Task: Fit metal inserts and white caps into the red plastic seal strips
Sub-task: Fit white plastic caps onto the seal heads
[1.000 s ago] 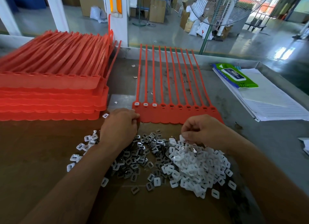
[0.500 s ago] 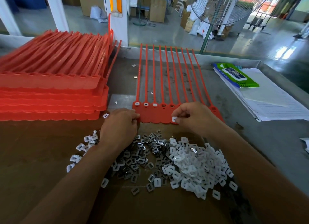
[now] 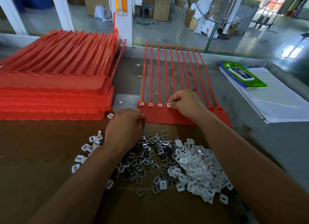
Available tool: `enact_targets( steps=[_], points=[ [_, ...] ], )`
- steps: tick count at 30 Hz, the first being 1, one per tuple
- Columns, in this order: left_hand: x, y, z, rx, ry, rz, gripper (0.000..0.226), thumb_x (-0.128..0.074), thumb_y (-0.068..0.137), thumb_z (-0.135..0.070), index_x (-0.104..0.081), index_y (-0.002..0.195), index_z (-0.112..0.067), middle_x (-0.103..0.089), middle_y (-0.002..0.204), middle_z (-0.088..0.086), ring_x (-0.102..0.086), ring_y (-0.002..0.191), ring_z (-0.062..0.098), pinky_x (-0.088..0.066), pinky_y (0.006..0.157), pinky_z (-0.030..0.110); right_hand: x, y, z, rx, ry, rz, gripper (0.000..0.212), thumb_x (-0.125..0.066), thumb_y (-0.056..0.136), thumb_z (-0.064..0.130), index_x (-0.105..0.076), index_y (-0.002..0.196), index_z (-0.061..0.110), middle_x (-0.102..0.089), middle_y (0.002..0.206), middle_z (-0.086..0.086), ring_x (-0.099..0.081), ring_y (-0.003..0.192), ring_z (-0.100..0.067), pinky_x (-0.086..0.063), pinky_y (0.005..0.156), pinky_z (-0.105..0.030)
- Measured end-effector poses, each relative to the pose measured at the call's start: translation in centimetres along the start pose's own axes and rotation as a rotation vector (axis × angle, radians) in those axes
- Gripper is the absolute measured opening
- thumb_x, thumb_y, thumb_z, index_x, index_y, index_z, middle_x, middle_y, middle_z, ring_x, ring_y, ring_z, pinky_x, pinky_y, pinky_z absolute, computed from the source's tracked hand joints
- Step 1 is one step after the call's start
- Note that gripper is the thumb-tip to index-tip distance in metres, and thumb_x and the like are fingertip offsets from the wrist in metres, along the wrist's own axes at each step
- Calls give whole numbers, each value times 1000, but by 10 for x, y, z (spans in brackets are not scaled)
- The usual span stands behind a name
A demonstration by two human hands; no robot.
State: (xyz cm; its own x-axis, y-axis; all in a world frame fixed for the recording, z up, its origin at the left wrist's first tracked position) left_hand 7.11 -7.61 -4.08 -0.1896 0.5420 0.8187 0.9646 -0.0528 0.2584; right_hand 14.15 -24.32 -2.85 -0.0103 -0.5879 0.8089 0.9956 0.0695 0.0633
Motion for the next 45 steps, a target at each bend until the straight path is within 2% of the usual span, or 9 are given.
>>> enact_targets(
  steps=[8, 14, 23, 26, 31, 35, 38, 41, 45],
  points=[
    [0, 0, -1, -8, 6, -1, 26, -51, 85, -11, -67, 106, -14, -64, 115, 5, -55, 109, 22, -39, 93, 31, -3, 4, -3, -21, -25, 13, 12, -62, 85, 13, -71, 92, 9, -69, 101, -6, -60, 94, -16, -43, 75, -24],
    [1, -1, -1, -9, 7, -5, 27, -52, 84, -10, -67, 106, -14, -62, 118, 5, -55, 111, 22, -39, 94, 30, -3, 6, -3, -33, -55, 28, 14, -58, 87, 12, -71, 93, 9, -67, 105, -5, -58, 92, -13, -43, 74, -25],
    [2, -1, -2, -11, 9, -13, 24, -52, 84, -11, -68, 101, -12, -66, 109, 8, -57, 104, 25, -42, 88, 32, -6, 6, 4, 2, -204, 15, 3, -58, 86, 12, -61, 87, 14, -64, 105, -4, -57, 98, -20, -44, 78, -30],
    [2, -2, -3, -19, 17, -10, 22, -52, 84, -11, -69, 99, -10, -66, 107, 10, -58, 102, 26, -44, 87, 34, -6, 10, 5, -16, -230, 10, 12, -56, 87, 13, -63, 95, 7, -63, 106, -7, -57, 98, -23, -47, 81, -33],
    [3, -2, -4, -19, 12, -19, 22, -53, 84, -11, -69, 99, -10, -67, 107, 9, -59, 100, 25, -44, 86, 33, -7, 17, -3, -159, -135, 100, 26, -70, 80, 17, -63, 101, 5, -62, 106, -8, -57, 101, -21, -43, 82, -28],
    [2, -2, -2, -10, 1, -21, 23, -53, 84, -11, -68, 101, -12, -66, 109, 8, -59, 102, 23, -43, 88, 31, -8, 24, -4, -208, -198, 173, 41, -70, 80, 21, -60, 115, 2, -58, 119, -9, -54, 111, -25, -44, 95, -36],
    [1, -1, -1, -3, -6, -25, 23, -53, 84, -11, -68, 101, -12, -66, 109, 8, -58, 102, 23, -43, 87, 31, -9, 24, -1, -255, -198, 200, 41, -66, 83, 27, -59, 115, 3, -55, 121, -7, -53, 110, -23, -44, 88, -31],
    [1, -1, 0, 7, -11, -29, 23, -53, 83, -11, -69, 100, -12, -66, 108, 8, -59, 101, 23, -43, 86, 31, -9, 24, -4, -283, -130, 173, 34, -65, 80, 15, -59, 111, 2, -58, 118, -14, -55, 110, -28, -42, 77, -30],
    [1, -1, 0, 1, 1, -20, 24, -53, 84, -10, -68, 101, -12, -66, 109, 8, -58, 102, 23, -43, 87, 31, -8, 22, -9, -294, -58, 121, 33, -68, 76, 9, -61, 107, 2, -61, 112, -15, -57, 107, -30, -48, 86, -34]
  ],
)
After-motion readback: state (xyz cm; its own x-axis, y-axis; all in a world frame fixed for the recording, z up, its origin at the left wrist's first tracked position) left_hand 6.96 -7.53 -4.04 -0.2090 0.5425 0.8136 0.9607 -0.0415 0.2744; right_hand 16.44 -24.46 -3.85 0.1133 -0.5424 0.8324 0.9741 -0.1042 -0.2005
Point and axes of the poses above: each hand's wrist, its own y-axis towards the middle knuckle, its own x-axis out of the back of the hand, z = x × y, the point moved 7 cm from there along y, towards the middle knuckle
